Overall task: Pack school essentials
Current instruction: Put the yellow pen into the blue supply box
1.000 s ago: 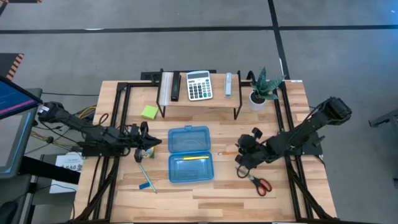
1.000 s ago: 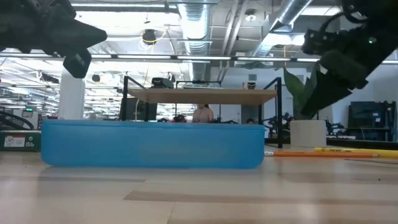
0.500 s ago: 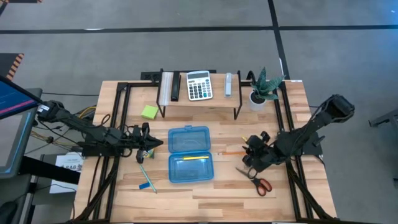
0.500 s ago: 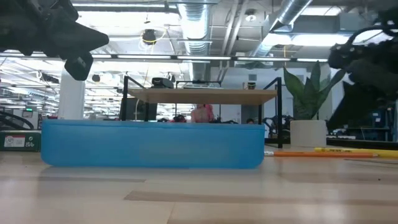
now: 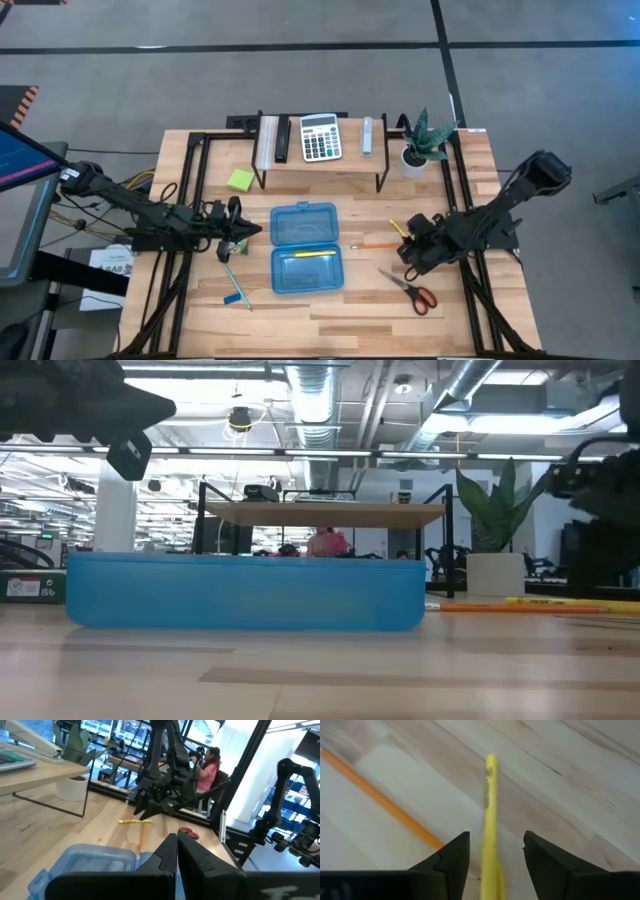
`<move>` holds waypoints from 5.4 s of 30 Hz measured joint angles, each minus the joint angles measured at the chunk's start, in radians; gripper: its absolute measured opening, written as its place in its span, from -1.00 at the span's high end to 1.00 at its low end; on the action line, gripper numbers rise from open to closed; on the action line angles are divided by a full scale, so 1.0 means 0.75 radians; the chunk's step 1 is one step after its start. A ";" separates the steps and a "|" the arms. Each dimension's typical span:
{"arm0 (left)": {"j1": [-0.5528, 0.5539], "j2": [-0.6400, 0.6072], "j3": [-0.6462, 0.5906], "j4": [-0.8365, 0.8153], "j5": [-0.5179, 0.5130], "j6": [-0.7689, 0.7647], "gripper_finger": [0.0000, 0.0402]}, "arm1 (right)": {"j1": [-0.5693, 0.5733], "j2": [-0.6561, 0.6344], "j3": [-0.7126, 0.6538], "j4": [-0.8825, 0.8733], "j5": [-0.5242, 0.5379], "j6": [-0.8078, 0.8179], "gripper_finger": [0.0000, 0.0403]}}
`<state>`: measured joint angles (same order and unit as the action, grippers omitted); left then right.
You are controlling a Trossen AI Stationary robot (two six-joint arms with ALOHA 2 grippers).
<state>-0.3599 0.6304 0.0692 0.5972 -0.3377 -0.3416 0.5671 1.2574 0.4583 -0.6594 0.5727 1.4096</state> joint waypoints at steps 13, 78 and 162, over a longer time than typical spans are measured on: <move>0.000 0.000 0.000 -0.003 -0.001 -0.008 1.00 | 0.001 0.135 0.005 -0.048 -0.121 0.129 -0.04; 0.000 0.000 0.001 -0.011 -0.058 -0.039 1.00 | 0.442 0.093 -0.118 0.088 0.091 0.472 0.00; 0.000 0.035 0.001 -0.004 -0.084 -0.049 1.00 | 0.367 0.399 0.139 -0.344 -0.169 0.055 0.12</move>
<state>-0.3597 0.6567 0.0696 0.5941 -0.4007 -0.3780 0.8422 1.5564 0.5623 -0.9172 0.4456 1.4509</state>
